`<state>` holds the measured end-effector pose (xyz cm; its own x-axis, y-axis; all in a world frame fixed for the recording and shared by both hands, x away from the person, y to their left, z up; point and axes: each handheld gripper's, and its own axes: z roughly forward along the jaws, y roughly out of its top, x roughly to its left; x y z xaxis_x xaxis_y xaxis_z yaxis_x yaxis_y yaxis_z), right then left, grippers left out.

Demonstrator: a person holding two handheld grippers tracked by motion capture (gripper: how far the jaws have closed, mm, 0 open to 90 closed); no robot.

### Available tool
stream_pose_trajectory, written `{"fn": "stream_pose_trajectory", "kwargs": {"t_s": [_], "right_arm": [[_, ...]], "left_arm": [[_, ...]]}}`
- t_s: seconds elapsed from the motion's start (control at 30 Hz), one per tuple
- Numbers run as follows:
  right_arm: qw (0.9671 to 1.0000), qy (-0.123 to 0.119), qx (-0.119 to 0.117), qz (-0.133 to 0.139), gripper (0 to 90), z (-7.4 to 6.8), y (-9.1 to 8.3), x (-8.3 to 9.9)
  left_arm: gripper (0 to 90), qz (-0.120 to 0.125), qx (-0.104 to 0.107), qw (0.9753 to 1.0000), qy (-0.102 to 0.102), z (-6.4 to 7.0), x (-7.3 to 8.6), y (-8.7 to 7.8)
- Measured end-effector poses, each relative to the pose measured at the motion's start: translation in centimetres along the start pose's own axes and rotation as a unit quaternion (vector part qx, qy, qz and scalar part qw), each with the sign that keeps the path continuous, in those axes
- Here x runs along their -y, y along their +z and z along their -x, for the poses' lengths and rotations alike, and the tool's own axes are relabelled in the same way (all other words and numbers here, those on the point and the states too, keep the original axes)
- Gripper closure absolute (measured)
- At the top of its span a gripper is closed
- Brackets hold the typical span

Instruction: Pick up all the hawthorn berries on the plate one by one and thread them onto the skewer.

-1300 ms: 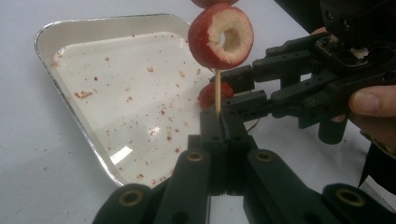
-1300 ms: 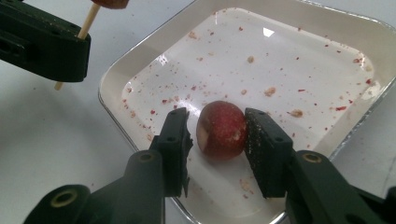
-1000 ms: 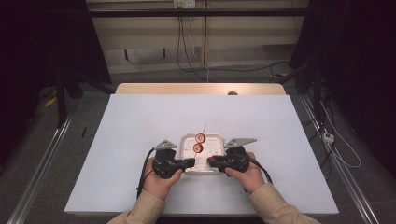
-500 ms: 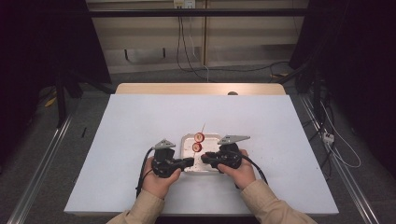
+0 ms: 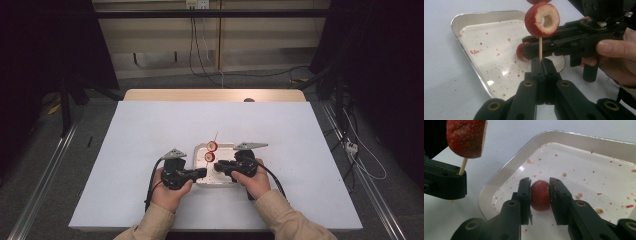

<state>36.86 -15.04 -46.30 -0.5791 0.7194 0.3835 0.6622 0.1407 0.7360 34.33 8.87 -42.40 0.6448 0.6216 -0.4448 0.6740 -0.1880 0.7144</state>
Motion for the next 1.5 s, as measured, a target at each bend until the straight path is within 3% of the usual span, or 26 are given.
{"fn": "stream_pose_trajectory", "kwargs": {"t_s": [0.23,0.47,0.87,1.07,1.4,1.43,1.5], "right_arm": [[0.9987,0.048,-0.005,0.015,73.4,0.6,-0.7,-0.4],[0.9916,0.111,-0.029,0.060,73.5,1.9,-3.6,-1.6],[0.9872,0.116,-0.019,0.108,73.6,2.2,-7.2,-4.0],[0.9852,0.122,-0.019,0.119,73.6,2.3,-7.7,-4.3],[0.9832,0.134,-0.018,0.122,73.6,2.6,-7.9,-4.4],[0.9832,0.134,-0.018,0.123,73.6,2.6,-7.9,-4.4],[0.9830,0.135,-0.020,0.123,73.6,2.6,-7.9,-4.4]], "left_arm": [[89.9,-0.003,-0.001,1.0000,0.001,0.0,0.0,-0.1],[89.9,-0.009,0.000,1.0000,0.002,0.2,0.2,0.1],[90.0,-0.040,0.009,0.9990,0.020,1.5,0.9,1.4],[89.9,-0.060,0.019,0.9975,0.032,2.1,1.2,1.9],[90.0,-0.072,0.028,0.9963,0.038,2.7,1.5,2.4],[89.9,-0.064,0.019,0.9971,0.035,2.8,1.5,2.5],[90.0,-0.071,0.029,0.9964,0.036,2.7,1.5,2.5]]}}
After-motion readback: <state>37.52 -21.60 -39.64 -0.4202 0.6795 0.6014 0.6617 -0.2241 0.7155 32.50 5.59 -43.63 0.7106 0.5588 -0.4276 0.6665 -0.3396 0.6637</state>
